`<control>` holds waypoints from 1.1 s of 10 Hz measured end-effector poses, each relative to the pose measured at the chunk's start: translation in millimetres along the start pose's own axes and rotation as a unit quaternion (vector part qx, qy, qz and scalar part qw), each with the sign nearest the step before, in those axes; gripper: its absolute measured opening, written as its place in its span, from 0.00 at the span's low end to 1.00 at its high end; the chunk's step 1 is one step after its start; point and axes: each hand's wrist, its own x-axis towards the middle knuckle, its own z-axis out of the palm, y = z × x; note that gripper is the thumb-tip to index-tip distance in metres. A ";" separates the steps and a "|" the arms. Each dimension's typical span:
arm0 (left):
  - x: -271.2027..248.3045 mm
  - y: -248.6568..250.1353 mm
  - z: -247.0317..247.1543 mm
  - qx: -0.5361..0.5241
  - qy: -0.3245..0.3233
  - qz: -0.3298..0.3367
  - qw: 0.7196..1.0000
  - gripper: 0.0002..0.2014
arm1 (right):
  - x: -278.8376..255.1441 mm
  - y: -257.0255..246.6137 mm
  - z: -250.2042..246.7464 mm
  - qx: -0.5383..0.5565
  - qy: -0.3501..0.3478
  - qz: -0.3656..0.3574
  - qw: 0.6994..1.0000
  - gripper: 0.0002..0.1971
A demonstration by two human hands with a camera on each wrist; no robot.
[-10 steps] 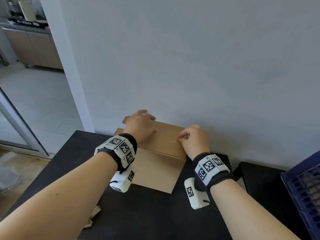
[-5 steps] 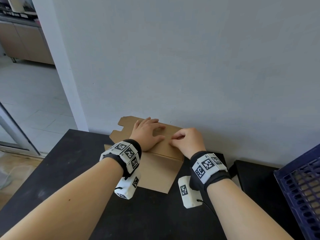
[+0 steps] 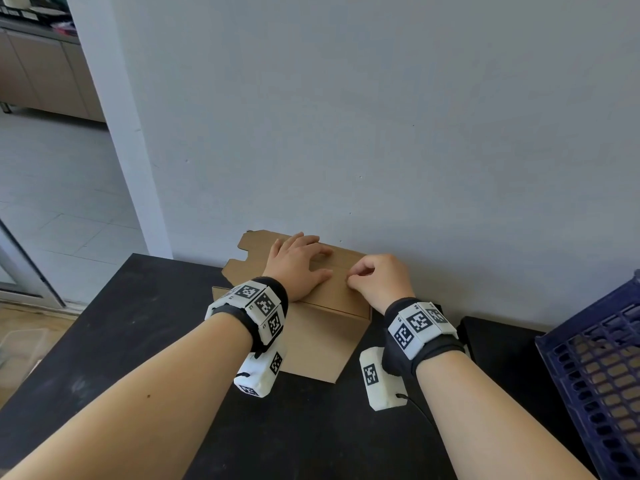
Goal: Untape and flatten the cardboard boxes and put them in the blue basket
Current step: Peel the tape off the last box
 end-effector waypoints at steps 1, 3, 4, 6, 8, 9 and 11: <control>-1.7 0.9 0.4 0.000 -0.001 -0.001 1.000 0.21 | -1.7 0.0 -0.8 0.014 -0.001 0.003 1.000 0.02; -4.2 1.7 0.3 0.001 -0.001 -0.004 1.000 0.21 | -3.0 -1.6 -2.2 0.000 -0.023 0.006 1.000 0.05; -5.8 1.7 0.0 0.001 -0.002 -0.007 1.000 0.21 | -2.7 0.7 -3.9 0.001 -0.019 0.014 1.000 0.08; -7.2 4.5 1.5 0.006 -0.002 -0.005 1.000 0.21 | -6.3 -3.3 -1.7 -0.023 -0.019 0.002 1.000 0.05; -7.6 3.5 1.2 0.005 -0.001 -0.006 1.000 0.21 | -5.3 -4.9 -1.5 -0.025 -0.001 0.004 1.000 0.00; -7.5 4.0 2.3 0.005 0.001 -0.003 1.000 0.21 | -7.0 -3.9 3.2 -0.036 -0.006 -0.008 0.999 0.09; -4.8 2.9 2.5 0.009 -0.002 -0.003 1.000 0.22 | -5.9 -4.6 2.4 -0.064 0.001 -0.020 0.998 0.06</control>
